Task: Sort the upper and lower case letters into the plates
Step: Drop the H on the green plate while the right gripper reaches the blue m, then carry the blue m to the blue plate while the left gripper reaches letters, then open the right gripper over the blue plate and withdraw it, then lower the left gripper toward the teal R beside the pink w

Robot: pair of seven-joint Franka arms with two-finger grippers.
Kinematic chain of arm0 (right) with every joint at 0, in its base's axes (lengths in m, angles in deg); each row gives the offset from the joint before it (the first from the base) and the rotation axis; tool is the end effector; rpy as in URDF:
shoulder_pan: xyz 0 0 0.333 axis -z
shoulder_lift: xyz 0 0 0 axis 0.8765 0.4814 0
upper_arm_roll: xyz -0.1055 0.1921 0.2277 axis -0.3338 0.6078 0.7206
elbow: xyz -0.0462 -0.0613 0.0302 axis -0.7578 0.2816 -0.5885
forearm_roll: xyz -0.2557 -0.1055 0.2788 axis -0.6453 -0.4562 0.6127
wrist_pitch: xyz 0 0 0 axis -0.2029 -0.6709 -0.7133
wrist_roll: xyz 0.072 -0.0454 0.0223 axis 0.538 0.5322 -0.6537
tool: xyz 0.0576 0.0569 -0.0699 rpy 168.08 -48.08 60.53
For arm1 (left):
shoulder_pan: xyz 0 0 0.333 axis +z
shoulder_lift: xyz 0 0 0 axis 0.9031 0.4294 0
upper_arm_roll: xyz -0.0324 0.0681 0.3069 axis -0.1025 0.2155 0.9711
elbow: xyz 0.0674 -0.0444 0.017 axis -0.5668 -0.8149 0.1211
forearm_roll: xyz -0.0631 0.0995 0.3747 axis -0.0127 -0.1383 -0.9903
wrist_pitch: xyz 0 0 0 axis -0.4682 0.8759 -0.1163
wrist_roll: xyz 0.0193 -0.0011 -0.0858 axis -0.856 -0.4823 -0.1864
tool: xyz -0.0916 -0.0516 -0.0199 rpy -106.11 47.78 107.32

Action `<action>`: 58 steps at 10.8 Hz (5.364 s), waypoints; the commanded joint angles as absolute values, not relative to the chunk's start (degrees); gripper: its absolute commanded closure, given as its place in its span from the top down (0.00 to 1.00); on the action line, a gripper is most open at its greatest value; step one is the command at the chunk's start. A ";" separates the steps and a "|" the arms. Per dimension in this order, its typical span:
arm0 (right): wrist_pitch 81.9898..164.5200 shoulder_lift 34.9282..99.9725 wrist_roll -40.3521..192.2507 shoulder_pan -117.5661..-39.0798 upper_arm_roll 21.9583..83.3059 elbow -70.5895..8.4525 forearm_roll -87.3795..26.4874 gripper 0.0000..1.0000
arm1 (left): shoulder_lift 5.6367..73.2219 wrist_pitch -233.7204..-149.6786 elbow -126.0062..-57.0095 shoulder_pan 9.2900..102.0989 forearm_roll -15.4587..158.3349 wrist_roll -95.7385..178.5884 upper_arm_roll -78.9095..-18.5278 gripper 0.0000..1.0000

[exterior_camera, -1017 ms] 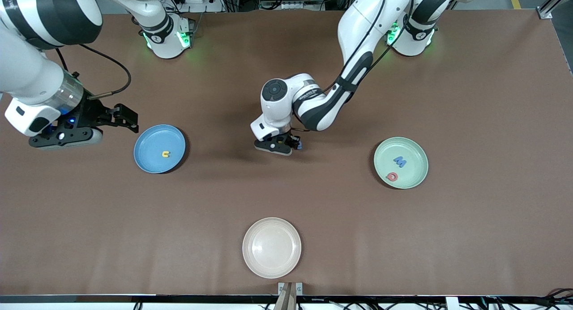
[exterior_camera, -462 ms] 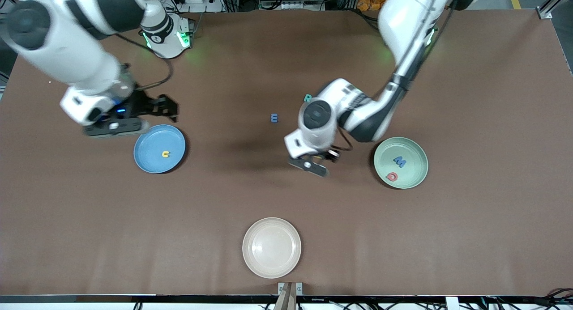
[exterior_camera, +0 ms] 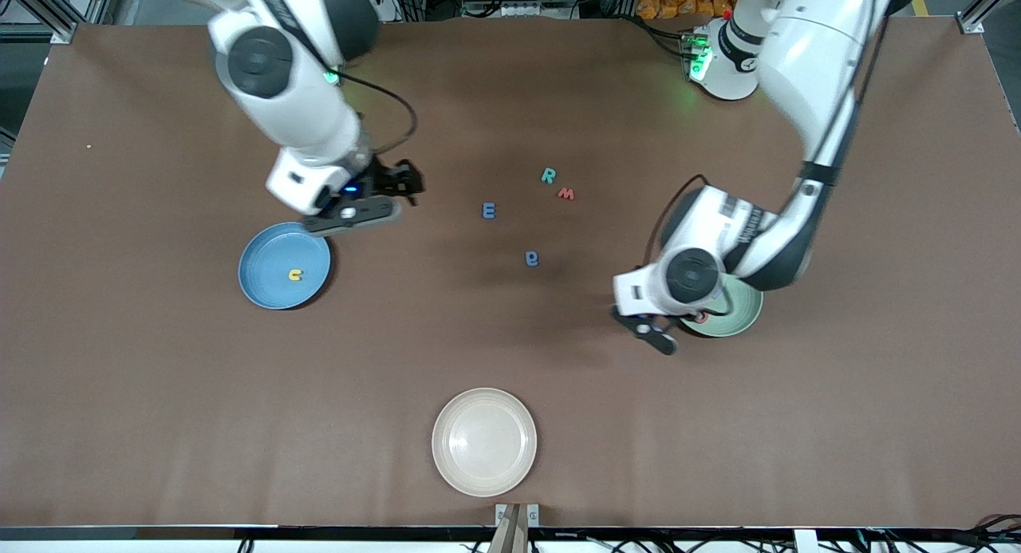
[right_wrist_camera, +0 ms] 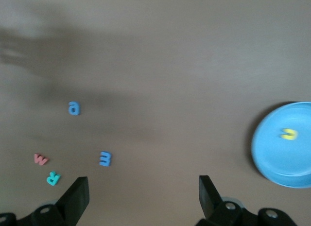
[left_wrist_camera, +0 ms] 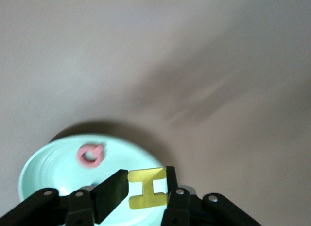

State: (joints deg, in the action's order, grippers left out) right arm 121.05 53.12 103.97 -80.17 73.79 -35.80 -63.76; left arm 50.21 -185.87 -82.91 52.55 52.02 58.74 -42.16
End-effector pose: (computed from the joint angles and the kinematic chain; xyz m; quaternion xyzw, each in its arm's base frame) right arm 0.5006 0.3419 0.4570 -0.9949 -0.0875 0.0186 0.0476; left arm 0.6200 -0.2413 0.2504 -0.9359 0.3255 0.1307 0.0322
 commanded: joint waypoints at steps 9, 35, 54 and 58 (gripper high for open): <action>148.60 72.71 135.20 -92.42 77.94 -46.74 -73.36 0.87 | 46.85 -188.62 -91.99 58.07 52.51 60.36 -43.40 1.00; 133.69 64.47 107.22 -73.29 67.33 -46.04 -74.32 0.00 | 35.87 -207.49 -109.20 45.23 67.11 -3.76 -58.76 1.00; 110.67 40.83 84.95 -69.84 56.06 -39.47 -67.76 1.00 | 40.88 -226.41 -120.73 38.38 34.50 -58.90 -60.10 1.00; 108.97 40.73 83.62 -69.22 54.30 -35.33 -67.82 1.00 | 41.58 -228.60 -120.82 38.73 34.50 -59.26 -60.01 1.00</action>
State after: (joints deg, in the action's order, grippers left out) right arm 110.00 40.49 84.75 -69.81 54.60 -37.06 -68.67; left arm 41.16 -226.73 -120.36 38.19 36.34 -57.05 -59.85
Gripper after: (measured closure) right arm 0.000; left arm 0.000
